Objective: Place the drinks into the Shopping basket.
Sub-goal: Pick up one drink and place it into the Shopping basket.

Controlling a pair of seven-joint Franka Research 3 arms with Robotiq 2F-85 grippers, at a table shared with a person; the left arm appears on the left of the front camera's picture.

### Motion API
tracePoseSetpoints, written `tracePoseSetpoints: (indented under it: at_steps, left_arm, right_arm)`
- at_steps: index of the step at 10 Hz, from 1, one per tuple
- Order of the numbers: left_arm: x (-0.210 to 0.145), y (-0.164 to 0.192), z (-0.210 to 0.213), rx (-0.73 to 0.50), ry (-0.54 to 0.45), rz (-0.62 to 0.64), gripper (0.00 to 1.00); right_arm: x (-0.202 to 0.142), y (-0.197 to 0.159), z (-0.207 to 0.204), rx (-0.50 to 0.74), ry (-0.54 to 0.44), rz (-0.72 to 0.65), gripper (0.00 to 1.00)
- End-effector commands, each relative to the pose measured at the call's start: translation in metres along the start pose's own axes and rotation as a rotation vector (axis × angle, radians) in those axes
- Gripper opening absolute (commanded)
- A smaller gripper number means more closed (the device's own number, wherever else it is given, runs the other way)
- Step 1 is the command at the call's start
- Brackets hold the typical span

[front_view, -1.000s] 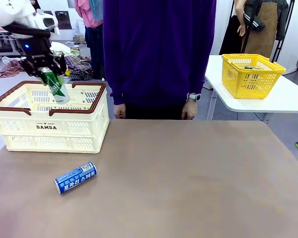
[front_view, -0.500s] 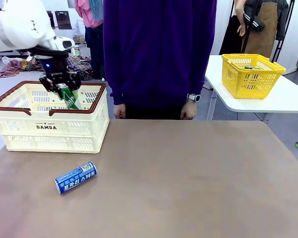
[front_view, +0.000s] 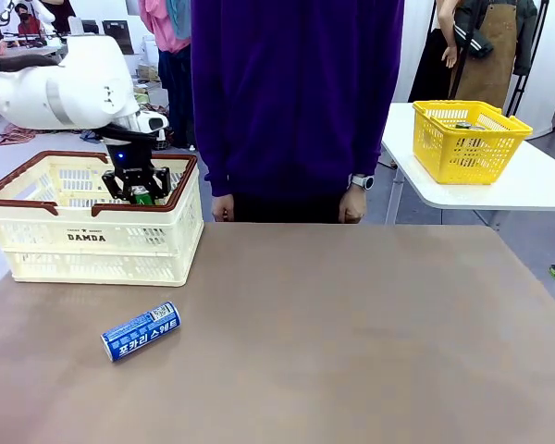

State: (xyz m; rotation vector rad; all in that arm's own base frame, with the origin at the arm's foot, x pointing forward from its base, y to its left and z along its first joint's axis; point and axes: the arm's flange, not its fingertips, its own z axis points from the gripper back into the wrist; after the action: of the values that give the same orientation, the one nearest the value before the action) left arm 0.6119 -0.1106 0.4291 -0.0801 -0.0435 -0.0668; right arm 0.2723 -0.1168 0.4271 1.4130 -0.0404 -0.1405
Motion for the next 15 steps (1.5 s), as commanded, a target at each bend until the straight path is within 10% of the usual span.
tracePoseSetpoints:
  at_steps: [1, 3, 5, 11, 15]
  left_arm:
    - [0.011, -0.004, 0.003, 0.034, 0.017, 0.043, 0.00]
    - [0.013, -0.004, -0.005, 0.057, 0.027, 0.054, 0.00]
    - [0.014, -0.002, -0.006, 0.065, 0.038, 0.056, 1.00]
    - [-0.023, 0.011, 0.059, 0.002, -0.084, 0.046, 1.00]
    - [-0.128, 0.024, 0.176, -0.275, -0.104, -0.213, 1.00]
  right_arm:
    - [-0.001, 0.004, 0.000, 0.015, -0.005, -0.011, 1.00]
    - [-0.001, 0.004, 0.000, 0.015, -0.005, -0.011, 1.00]
    - [-0.001, 0.004, 0.000, 0.015, -0.005, -0.011, 1.00]
    - [-0.001, 0.004, 0.000, 0.015, -0.005, -0.011, 1.00]
    - [-0.001, 0.004, 0.000, 0.015, -0.005, -0.011, 1.00]
